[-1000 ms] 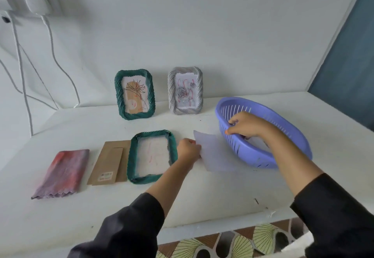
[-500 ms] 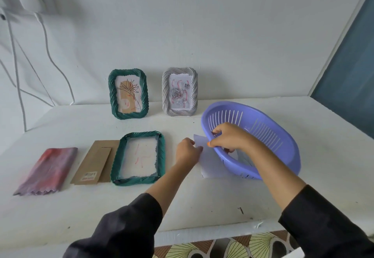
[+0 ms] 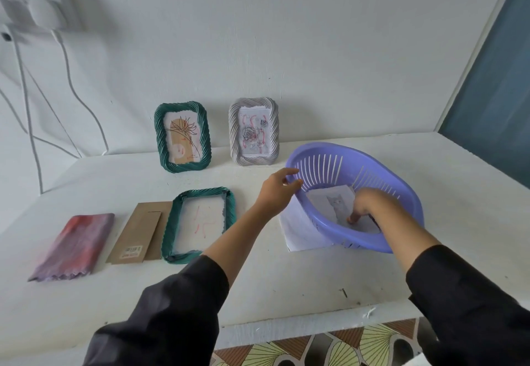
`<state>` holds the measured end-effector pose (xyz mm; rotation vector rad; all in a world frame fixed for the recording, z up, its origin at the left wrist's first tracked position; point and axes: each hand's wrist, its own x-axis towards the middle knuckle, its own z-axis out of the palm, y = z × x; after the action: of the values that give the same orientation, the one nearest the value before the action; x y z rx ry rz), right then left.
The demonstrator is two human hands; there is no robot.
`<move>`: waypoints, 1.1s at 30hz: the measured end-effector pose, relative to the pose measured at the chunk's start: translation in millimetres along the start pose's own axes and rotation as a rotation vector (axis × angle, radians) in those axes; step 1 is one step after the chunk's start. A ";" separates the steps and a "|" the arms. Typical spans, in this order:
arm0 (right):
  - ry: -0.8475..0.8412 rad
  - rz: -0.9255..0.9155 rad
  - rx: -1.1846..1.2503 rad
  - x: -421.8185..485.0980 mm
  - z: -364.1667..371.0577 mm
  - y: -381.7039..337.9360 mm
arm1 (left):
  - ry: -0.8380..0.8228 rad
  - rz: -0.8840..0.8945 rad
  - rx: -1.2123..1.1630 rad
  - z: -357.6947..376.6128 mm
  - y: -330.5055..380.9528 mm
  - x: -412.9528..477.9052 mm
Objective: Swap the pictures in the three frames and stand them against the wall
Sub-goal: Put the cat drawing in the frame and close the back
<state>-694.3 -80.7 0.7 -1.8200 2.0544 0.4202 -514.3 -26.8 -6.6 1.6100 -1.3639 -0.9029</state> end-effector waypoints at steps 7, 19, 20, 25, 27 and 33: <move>0.193 0.061 -0.004 -7.2 -4.2 4.3 | -0.029 -0.022 0.013 -1.5 3.5 0.3; 0.407 -0.009 0.164 -40.0 -35.1 6.0 | 0.113 0.007 -0.039 -4.4 12.8 -8.0; 0.453 -0.044 0.204 -48.3 -42.0 3.7 | 0.147 0.027 -0.064 -7.2 14.5 -9.8; 0.742 -0.340 0.337 -116.2 -59.7 -41.1 | 0.033 0.057 -0.349 -30.8 22.2 -30.5; 0.801 -0.435 0.312 -138.2 -51.3 -74.4 | -0.032 0.047 -0.484 -47.8 20.2 -36.1; 0.531 -0.662 0.161 -151.8 -2.0 -164.4 | 0.077 -0.095 -0.464 -103.1 -9.3 -43.2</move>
<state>-515.6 32.1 74.5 -2.5277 1.5363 -0.4363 -424.1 30.7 27.3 1.3399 -0.9427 -1.1071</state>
